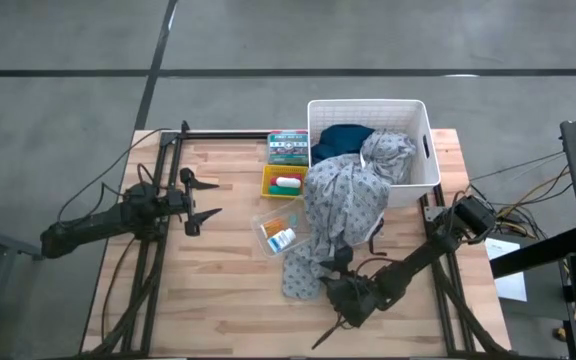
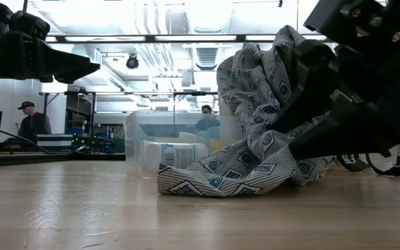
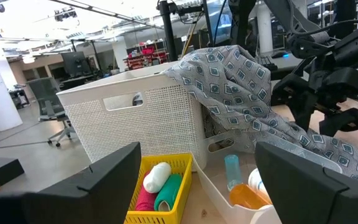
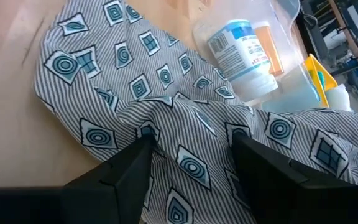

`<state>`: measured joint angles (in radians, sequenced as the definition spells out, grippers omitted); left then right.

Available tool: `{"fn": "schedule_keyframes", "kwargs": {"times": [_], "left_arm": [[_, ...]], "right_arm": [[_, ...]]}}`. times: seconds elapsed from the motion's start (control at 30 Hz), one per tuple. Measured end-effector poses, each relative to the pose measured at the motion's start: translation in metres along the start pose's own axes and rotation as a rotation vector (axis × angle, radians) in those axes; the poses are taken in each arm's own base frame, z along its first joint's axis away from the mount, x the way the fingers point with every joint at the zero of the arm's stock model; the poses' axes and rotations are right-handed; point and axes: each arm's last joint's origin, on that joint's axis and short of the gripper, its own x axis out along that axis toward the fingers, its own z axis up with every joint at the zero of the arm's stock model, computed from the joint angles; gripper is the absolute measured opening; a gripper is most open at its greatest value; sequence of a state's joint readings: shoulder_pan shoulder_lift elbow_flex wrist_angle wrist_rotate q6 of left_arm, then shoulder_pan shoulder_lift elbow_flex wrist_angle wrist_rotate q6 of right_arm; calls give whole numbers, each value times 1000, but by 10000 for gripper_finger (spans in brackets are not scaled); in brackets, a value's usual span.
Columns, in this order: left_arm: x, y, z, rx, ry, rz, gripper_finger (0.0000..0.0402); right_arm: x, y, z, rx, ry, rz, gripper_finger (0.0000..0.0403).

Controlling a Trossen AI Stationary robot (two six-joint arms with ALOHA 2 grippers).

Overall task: Pick & Place Medicine items
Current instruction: Put the gray patient gown into the white bin

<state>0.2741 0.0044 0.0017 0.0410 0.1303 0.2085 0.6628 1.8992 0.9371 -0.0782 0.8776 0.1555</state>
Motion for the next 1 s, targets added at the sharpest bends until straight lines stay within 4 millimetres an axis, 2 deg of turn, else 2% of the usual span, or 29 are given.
{"fn": "schedule_keyframes", "kwargs": {"times": [0.2, 0.7, 1.0], "left_arm": [[0, 0, 0, 0, 0, 0, 320], [0, 0, 0, 0, 0, 0, 320], [0, 0, 0, 0, 0, 0, 320]], "right_arm": [[1, 0, 0, 4, 5, 18, 181], [1, 0, 0, 1, 5, 21, 19], [-1, -1, 2, 10, -4, 17, 9]]}}
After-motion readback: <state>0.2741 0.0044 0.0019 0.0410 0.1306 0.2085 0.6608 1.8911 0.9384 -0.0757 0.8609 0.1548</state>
